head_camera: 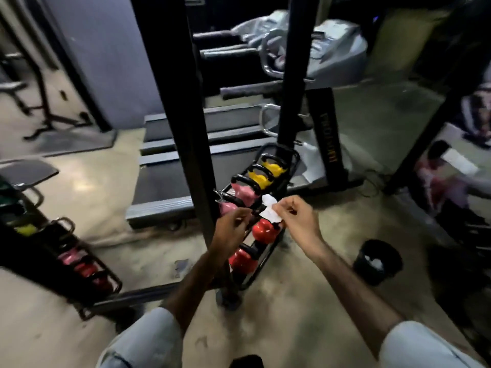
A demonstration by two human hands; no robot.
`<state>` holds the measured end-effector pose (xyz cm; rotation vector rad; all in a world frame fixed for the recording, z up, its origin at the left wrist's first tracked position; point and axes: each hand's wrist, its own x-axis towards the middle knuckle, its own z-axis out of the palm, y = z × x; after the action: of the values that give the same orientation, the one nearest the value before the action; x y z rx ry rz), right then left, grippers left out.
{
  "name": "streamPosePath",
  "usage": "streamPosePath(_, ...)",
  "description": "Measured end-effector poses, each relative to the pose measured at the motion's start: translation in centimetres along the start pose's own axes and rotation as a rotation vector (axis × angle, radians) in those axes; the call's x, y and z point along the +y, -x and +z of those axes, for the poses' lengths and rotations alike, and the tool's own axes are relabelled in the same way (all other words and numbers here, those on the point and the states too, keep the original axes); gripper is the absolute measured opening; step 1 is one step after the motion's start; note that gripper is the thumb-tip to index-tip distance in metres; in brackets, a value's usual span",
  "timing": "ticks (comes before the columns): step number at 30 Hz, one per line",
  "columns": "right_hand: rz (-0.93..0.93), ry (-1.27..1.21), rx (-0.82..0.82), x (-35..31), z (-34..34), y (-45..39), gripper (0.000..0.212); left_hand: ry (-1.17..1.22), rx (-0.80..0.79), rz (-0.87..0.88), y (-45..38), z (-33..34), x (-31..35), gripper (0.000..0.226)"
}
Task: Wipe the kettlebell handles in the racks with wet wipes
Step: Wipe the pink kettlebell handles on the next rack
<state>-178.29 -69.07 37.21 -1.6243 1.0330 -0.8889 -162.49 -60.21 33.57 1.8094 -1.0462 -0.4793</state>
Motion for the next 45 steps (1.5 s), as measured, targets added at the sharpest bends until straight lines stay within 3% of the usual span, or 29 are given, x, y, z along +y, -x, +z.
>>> streamPosePath(9,0.038,0.004,-0.281,4.9,2.9,-12.7,0.010,-0.070,0.167,-0.217,-6.9,6.8,-3.9,0.023)
streamPosePath(15,-0.177,0.278,-0.457,7.1,4.1,-21.5,0.012,-0.099,0.413,-0.388,-12.0,10.0,-6.8,0.012)
streamPosePath(21,-0.370,0.329,-0.693,6.3,9.8,-27.9,0.015,-0.115,0.650,-0.561,-14.2,9.7,-7.1,0.028)
streamPosePath(26,-0.492,0.218,-0.854,6.1,16.0,-30.6,0.015,-0.166,0.641,-0.621,-15.9,9.2,-8.0,0.043)
streamPosePath(32,-0.624,0.293,-1.180,8.9,20.8,-31.7,0.015,-0.206,0.706,-0.682,-17.3,10.0,-9.3,0.038)
streamPosePath(34,-0.563,0.301,-1.301,9.4,20.4,-31.7,0.018,-0.150,0.760,-0.703,-17.8,10.1,-8.9,0.035)
streamPosePath(37,-0.520,0.329,-1.310,9.5,20.0,-32.2,0.028,-0.083,0.846,-0.769,-18.3,10.2,-8.6,0.038)
streamPosePath(40,-0.518,0.275,-1.296,9.8,21.4,-32.6,0.010,-0.049,0.866,-0.814,-18.6,10.0,-8.7,0.041)
streamPosePath(45,-0.443,0.373,-1.356,9.9,24.9,-32.2,0.014,-0.020,0.884,-0.883,-18.4,9.7,-9.2,0.041)
